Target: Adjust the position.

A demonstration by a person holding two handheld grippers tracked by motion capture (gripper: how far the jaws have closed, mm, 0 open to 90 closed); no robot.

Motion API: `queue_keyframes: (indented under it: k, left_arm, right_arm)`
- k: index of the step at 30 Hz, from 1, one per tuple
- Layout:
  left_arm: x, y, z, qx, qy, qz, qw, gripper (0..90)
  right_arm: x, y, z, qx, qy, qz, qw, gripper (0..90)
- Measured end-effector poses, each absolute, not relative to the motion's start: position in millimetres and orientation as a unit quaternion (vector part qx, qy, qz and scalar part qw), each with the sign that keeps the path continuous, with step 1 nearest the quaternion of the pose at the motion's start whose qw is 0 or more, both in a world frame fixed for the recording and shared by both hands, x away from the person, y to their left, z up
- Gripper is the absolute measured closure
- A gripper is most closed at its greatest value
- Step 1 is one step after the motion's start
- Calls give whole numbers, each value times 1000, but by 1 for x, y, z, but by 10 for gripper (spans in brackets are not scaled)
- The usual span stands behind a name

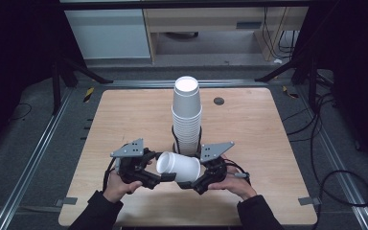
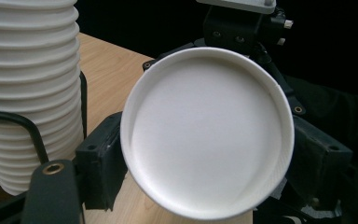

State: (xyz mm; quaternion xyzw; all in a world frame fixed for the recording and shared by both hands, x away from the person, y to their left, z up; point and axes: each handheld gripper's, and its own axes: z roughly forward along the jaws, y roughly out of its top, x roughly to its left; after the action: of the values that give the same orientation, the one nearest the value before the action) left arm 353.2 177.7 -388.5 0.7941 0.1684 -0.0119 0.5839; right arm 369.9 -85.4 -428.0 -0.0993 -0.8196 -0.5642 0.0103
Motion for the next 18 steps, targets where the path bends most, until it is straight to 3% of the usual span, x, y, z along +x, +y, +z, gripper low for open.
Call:
queue_keyframes:
  k: [18]
  left_arm:
    - [355, 196, -377, 791, 185, 15, 582, 182]
  right_arm:
    - [376, -103, -425, -120, -825, -552, -21, 91]
